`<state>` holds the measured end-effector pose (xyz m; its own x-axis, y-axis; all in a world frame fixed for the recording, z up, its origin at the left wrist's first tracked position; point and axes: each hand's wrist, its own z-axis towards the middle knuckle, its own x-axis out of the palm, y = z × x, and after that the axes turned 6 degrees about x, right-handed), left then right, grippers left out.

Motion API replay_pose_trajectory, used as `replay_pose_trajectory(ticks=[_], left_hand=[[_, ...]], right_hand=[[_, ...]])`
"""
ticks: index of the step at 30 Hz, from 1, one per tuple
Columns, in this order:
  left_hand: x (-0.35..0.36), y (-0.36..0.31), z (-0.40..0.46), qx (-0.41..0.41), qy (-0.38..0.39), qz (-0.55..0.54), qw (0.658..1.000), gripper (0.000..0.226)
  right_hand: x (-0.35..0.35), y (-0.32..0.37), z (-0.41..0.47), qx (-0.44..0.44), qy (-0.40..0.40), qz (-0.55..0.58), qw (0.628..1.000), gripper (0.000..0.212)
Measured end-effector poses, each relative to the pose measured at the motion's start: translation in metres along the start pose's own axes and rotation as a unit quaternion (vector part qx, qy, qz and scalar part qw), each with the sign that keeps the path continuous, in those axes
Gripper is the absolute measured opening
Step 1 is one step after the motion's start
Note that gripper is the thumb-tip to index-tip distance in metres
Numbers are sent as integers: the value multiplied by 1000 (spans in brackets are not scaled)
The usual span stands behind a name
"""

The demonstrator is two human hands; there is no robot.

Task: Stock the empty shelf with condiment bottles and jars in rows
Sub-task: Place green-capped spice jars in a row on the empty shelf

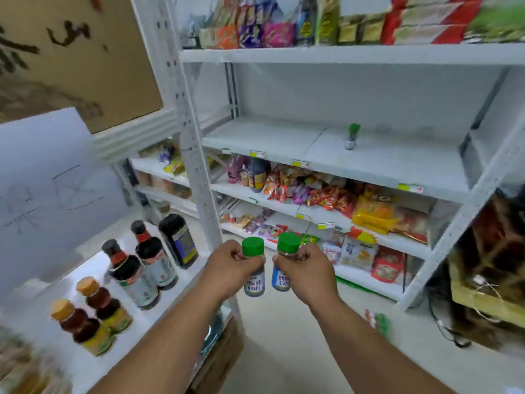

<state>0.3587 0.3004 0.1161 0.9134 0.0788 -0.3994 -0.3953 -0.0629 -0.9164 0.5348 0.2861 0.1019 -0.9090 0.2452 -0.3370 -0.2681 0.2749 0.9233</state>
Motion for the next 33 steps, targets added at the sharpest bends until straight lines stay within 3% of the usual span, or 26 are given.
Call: replay_pose_trajectory(ticks=[12, 26, 33], left_hand=[[146, -76, 139, 52, 65, -7, 997, 43], [214, -96, 355, 64, 163, -3, 985, 40], [252, -105, 438, 68, 169, 33, 983, 28]], right_hand=[[-113, -6, 163, 30, -114, 4, 993, 34], [-115, 23, 339, 65, -216, 11, 974, 39], [-110, 22, 421, 86, -219, 7, 972, 35]])
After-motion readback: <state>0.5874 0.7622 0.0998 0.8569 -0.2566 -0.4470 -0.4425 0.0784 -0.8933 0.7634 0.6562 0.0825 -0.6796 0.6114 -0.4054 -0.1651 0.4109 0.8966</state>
